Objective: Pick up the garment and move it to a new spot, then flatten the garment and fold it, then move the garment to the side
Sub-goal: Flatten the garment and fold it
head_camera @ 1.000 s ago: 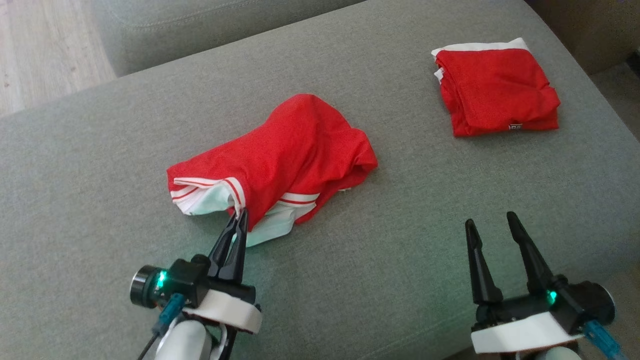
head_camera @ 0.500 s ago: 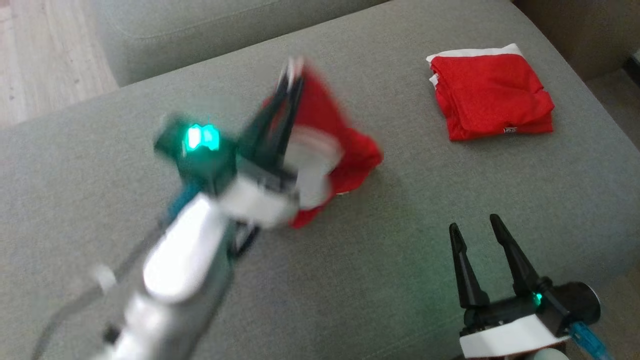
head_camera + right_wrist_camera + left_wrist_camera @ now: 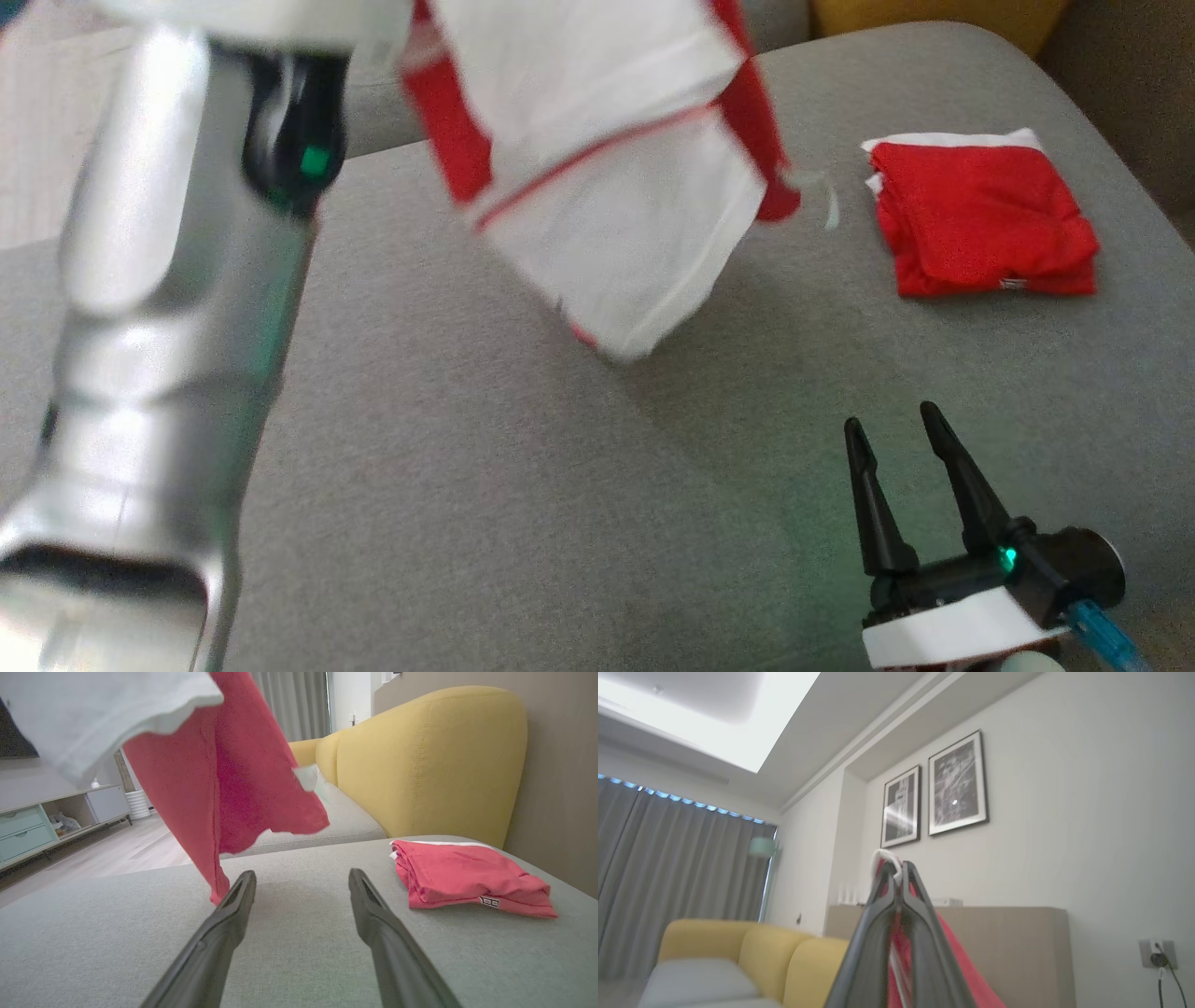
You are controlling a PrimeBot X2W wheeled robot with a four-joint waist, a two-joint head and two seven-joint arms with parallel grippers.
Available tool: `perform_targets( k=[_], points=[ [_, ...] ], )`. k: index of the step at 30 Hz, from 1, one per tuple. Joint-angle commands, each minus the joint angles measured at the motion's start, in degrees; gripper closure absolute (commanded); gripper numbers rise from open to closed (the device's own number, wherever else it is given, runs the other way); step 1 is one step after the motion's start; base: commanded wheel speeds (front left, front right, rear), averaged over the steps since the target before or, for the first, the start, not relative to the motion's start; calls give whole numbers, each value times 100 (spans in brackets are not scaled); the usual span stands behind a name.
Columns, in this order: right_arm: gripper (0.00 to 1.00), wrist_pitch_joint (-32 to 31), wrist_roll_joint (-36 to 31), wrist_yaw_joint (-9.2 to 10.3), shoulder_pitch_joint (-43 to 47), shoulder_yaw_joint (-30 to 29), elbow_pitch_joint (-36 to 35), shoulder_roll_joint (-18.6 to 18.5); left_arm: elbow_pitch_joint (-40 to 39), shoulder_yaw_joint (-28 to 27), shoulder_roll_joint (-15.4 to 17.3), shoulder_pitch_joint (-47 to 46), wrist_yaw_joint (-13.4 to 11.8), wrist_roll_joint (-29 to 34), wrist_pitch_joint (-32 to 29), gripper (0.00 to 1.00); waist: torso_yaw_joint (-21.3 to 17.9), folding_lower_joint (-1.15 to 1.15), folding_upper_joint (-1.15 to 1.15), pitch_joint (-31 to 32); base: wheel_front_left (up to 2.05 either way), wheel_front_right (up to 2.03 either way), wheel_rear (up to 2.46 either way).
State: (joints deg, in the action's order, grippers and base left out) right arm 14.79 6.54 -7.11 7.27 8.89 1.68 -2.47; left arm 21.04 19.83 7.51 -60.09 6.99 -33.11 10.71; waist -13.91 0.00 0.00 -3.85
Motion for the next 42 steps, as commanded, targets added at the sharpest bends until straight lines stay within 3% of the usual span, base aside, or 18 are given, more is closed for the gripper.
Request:
perform_targets(
  k=[1,5,9,17,18,19,23,28,31,37,42],
  points=[
    [0,21,18,-37,-143,122,-181,-41,-18,-212,311,286,-53,-83,-125,100,115,0,0,13,0,0,0],
    [0,21,28,-37,-153,109,-203,-41,327,-280,692,1752,-124,-392,-560,100,302,0,0,-89,0,0,0],
    [0,21,18,-37,-225,85,-204,-41,632,-344,1073,2889,-54,-574,-417,100,445,0,0,-300,0,0,0],
    [0,21,-28,-37,-415,127,-168,-41,1371,-591,1295,3152,-24,-506,366,100,532,0,0,-606,0,0,0],
    [0,21,-41,-37,-426,127,-161,-41,1423,-679,1228,3103,-33,-515,395,64,549,0,0,-628,0,0,0],
    [0,21,-56,-37,-441,117,-153,-41,1430,-794,1132,3024,-62,-388,420,0,580,0,0,-653,0,0,0],
    [0,21,-89,-37,-463,104,-159,-41,802,-1100,946,3184,-407,437,426,0,661,0,0,-706,0,0,0],
    [0,21,-124,-37,-450,60,-158,-41,-197,-1321,406,3907,-797,1431,428,0,824,0,0,-734,0,0,0],
    [0,21,-138,-37,-451,55,-149,-41,-471,-1225,109,4231,-734,1632,428,0,882,0,0,-744,0,0,0],
    [0,21,-172,-37,-507,83,-134,-41,-375,-546,-329,4825,-166,1664,428,0,950,0,0,-776,0,0,0],
    [0,21,-195,-37,-537,112,-126,-41,330,34,-428,4790,14,1001,224,0,914,0,0,-811,0,0,0]
  ],
)
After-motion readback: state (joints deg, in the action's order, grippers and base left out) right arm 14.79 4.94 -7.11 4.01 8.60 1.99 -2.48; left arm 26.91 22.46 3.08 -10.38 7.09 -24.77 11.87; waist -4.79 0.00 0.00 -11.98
